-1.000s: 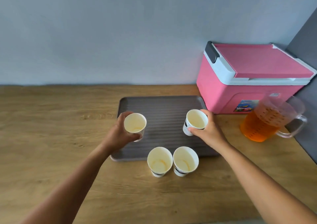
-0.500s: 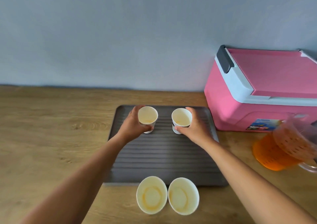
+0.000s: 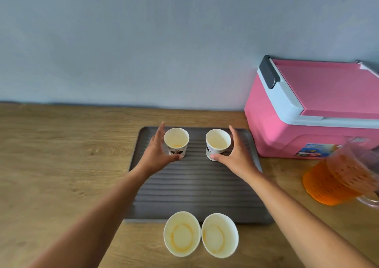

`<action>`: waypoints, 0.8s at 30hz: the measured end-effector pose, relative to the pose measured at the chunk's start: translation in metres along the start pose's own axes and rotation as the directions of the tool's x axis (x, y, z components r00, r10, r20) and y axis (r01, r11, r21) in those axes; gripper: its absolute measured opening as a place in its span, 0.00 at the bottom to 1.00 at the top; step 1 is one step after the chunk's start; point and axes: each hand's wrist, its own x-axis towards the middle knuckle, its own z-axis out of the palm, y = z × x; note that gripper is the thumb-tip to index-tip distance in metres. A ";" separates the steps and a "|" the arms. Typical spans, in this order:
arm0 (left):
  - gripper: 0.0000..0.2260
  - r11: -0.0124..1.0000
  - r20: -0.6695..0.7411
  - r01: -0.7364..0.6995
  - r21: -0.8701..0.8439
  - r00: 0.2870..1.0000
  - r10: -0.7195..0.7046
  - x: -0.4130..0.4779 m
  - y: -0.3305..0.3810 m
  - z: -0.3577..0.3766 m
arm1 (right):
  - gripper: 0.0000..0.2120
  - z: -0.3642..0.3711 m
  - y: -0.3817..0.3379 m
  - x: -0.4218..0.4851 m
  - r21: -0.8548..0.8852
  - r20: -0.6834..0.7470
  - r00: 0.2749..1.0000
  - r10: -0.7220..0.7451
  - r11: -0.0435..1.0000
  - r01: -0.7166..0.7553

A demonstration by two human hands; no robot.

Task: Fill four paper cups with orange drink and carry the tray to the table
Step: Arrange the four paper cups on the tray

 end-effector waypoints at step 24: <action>0.58 0.975 0.335 -0.118 -0.188 0.926 0.177 -0.198 -0.004 0.006 | 0.54 0.002 0.002 -0.213 0.207 0.275 0.960 0.056 0.971 -0.116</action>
